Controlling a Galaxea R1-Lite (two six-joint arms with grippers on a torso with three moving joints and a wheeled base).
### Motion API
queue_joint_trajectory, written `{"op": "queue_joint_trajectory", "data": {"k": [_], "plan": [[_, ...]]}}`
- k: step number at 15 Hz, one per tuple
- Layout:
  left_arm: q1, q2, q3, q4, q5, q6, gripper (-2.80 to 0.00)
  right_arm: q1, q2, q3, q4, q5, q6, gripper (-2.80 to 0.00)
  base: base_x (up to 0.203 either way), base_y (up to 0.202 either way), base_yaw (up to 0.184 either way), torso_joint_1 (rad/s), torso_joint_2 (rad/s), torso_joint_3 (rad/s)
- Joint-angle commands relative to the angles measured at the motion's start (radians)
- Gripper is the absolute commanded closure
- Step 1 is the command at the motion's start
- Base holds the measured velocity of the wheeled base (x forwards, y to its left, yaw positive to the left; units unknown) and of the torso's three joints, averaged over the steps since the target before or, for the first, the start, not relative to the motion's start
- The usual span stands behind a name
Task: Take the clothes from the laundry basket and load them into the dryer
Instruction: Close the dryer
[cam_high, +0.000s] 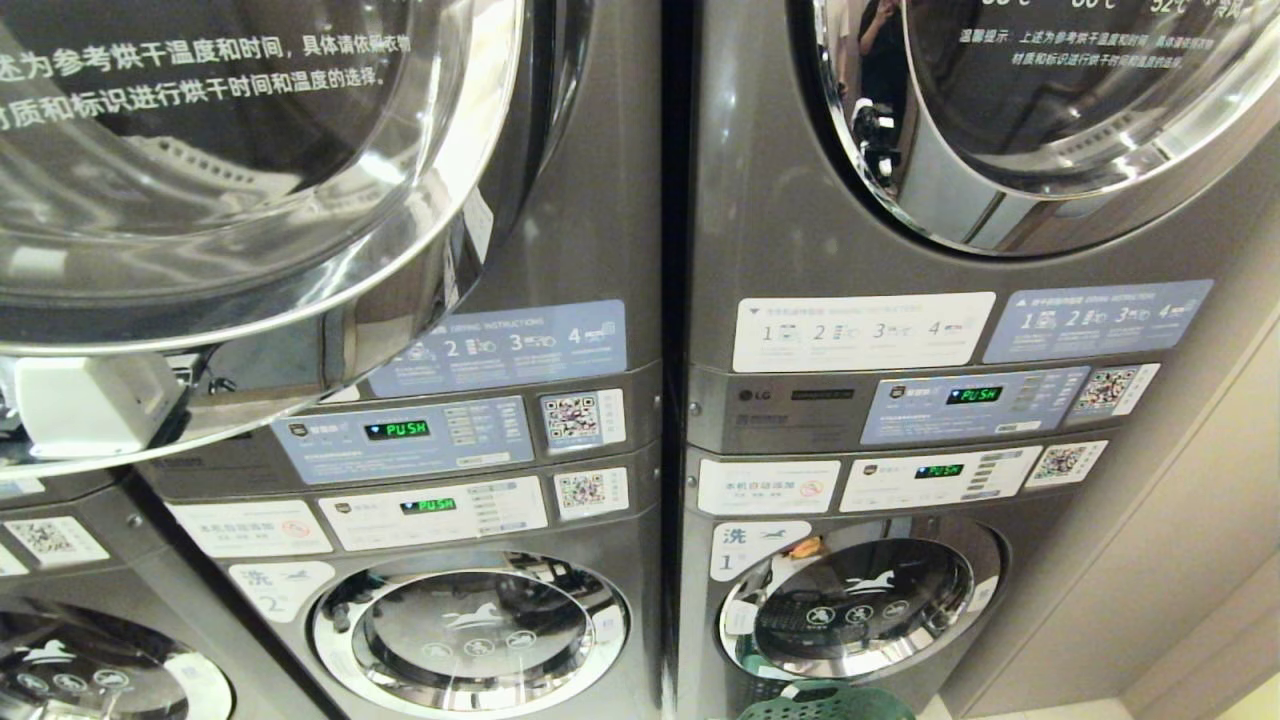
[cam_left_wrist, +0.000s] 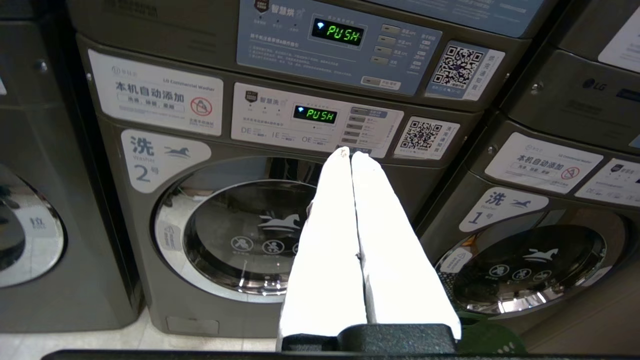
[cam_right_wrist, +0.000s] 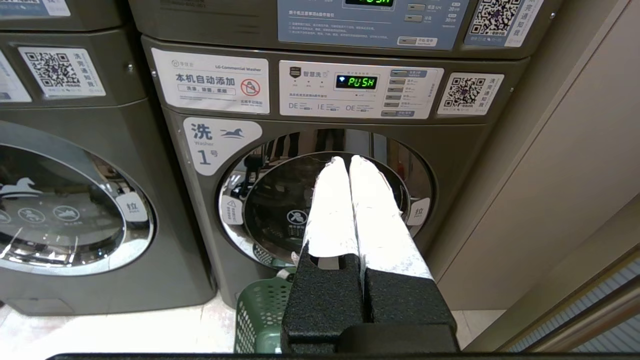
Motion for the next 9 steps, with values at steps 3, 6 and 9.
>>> {"op": "queue_joint_trajectory", "data": {"k": [3, 6, 9], "plan": [[-0.001, 0.004, -0.145, -0.049, -0.069, 0.042, 0.0, 0.0, 0.001, 0.003, 0.0, 0.0, 0.009, 0.0, 0.0, 0.0, 0.0, 0.0, 0.0, 0.0], [-0.001, 0.129, -0.494, -0.066, -0.182, 0.073, 0.0, 0.0, 0.002, 0.002, 0.004, 0.0, 0.011, 0.0, 0.0, 0.0, 0.0, 0.0, 0.0, 0.0], [-0.003, 0.294, -0.782, -0.07, -0.303, 0.085, 0.0, 0.0, 0.002, 0.0, 0.005, 0.0, 0.011, 0.0, 0.0, 0.0, 0.0, 0.0, 0.0, 0.0]]}}
